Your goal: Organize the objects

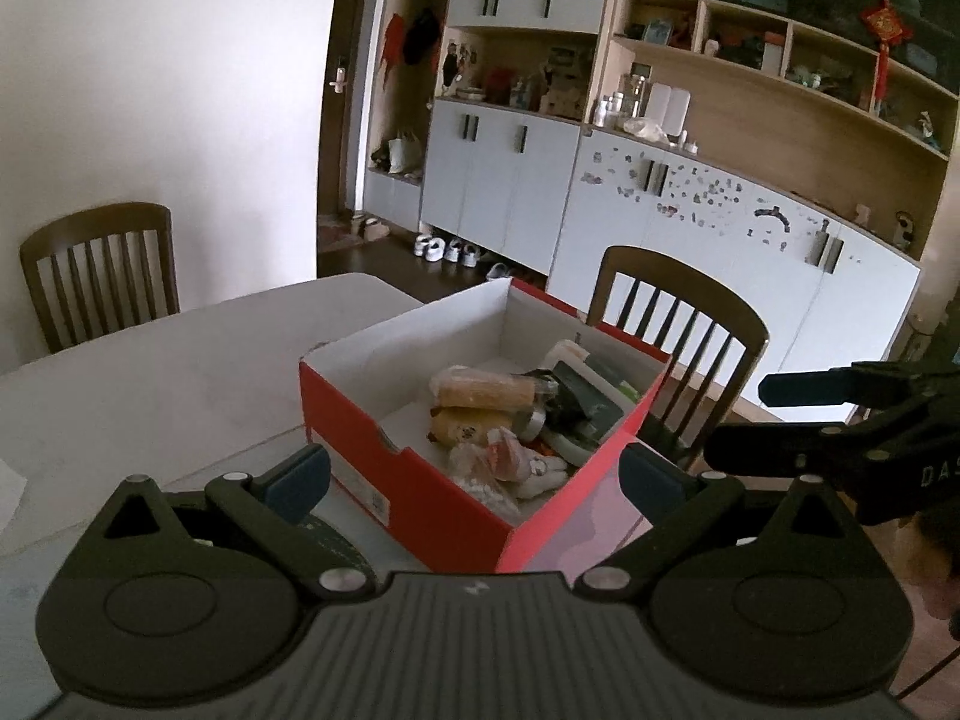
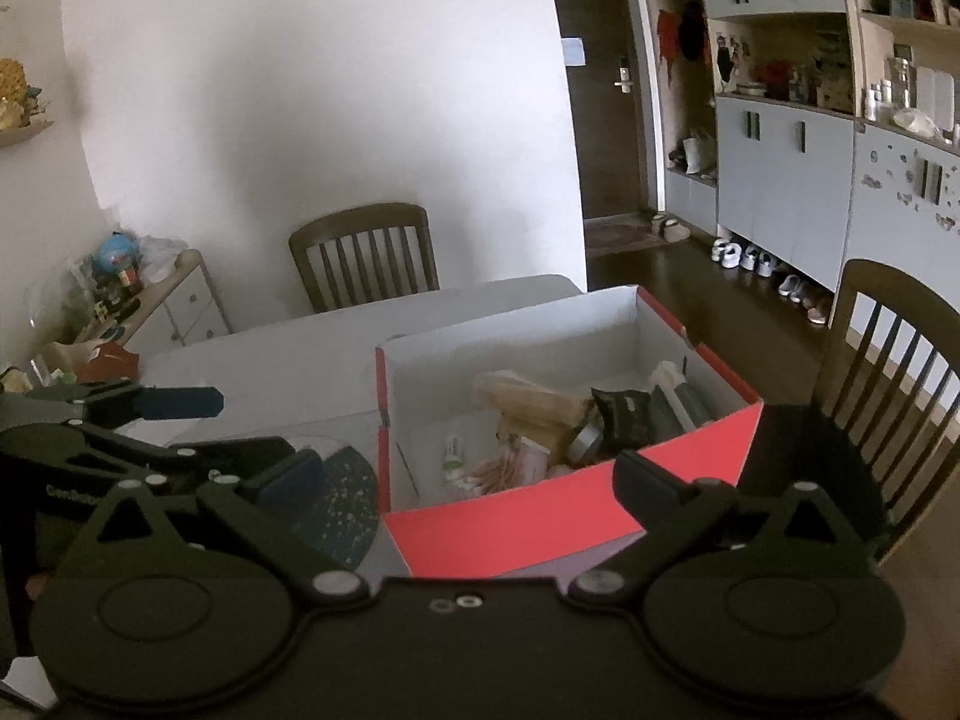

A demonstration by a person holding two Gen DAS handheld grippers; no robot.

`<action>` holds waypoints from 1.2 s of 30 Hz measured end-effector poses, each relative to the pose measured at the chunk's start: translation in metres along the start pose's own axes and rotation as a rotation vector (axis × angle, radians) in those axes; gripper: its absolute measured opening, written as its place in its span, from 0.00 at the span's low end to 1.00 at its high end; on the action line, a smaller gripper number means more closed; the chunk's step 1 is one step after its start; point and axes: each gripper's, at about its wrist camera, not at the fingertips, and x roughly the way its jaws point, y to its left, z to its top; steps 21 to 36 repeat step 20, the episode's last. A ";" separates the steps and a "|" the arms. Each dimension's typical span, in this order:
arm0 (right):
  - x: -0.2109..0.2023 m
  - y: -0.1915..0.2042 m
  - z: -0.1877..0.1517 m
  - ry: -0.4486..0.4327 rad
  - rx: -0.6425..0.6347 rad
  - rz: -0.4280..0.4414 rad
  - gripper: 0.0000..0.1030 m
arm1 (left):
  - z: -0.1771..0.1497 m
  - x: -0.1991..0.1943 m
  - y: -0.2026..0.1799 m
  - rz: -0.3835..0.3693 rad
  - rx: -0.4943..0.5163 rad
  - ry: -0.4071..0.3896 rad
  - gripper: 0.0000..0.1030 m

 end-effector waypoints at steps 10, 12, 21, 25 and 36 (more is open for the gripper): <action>-0.004 0.000 -0.005 0.004 0.003 -0.008 1.00 | -0.005 -0.003 -0.013 -0.014 0.040 -0.010 1.00; -0.005 -0.001 -0.006 0.005 0.001 -0.009 1.00 | -0.005 -0.003 -0.015 -0.012 0.050 -0.011 1.00; -0.008 -0.004 -0.008 0.008 0.011 -0.009 1.00 | -0.006 -0.002 -0.021 -0.003 0.076 -0.005 1.00; -0.008 -0.004 -0.008 0.008 0.011 -0.009 1.00 | -0.006 -0.002 -0.021 -0.003 0.076 -0.005 1.00; -0.008 -0.004 -0.008 0.008 0.011 -0.009 1.00 | -0.006 -0.002 -0.021 -0.003 0.076 -0.005 1.00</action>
